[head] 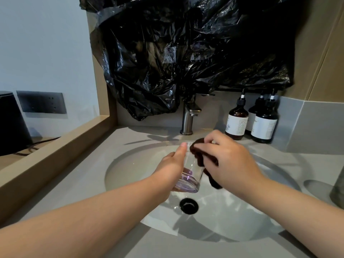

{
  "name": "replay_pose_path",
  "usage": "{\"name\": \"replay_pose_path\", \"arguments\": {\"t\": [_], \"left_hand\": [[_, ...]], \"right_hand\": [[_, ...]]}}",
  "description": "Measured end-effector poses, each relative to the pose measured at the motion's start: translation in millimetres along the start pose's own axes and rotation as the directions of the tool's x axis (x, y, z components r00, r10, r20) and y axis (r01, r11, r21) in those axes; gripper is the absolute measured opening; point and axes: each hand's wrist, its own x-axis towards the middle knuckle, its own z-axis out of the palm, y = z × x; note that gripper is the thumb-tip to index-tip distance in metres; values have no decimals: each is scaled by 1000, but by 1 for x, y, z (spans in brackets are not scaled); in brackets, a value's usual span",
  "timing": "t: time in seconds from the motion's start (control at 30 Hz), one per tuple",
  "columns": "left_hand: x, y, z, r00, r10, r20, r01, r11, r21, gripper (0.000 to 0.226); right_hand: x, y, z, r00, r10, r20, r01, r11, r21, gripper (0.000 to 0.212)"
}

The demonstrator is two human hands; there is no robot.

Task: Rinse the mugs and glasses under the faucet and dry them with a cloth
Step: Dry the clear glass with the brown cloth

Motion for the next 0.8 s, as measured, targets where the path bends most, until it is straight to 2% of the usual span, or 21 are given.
{"name": "replay_pose_path", "arguments": {"t": [0.07, 0.23, 0.3, 0.4, 0.6, 0.67, 0.77, 0.8], "left_hand": [[-1, 1, 1, 1000, -17, 0, 17, 1000, 13, 61], [-9, 3, -6, 996, -13, 85, 22, 994, -111, 61], [-10, 4, -6, 997, -6, 83, 15, 994, -110, 61], [-10, 4, -3, 997, -14, 82, 23, 994, -110, 59], [-11, 5, -6, 993, -87, 82, 102, 976, -192, 63], [-12, 6, -7, 990, -95, 105, 117, 966, -229, 59], [-12, 6, -6, 982, -117, 148, 149, 962, -227, 56], [-13, 5, -5, 979, -115, 168, 153, 959, -239, 57]], "right_hand": [[1, 1, 2, 999, 33, -8, -33, 999, -22, 20], [-13, -15, -4, 969, -189, 161, 181, 982, 63, 30], [-10, -9, -4, 974, -181, 134, 175, 983, 52, 32], [-6, 1, -5, 996, -81, 27, 80, 996, 26, 33], [-14, -15, -2, 948, -307, 85, 301, 951, 76, 31], [-9, -6, -1, 970, -241, 42, 238, 968, 78, 32], [-5, 11, -6, 997, -44, -68, 49, 996, 80, 33], [-6, 10, -7, 997, -45, -68, 50, 996, 68, 32]]}}
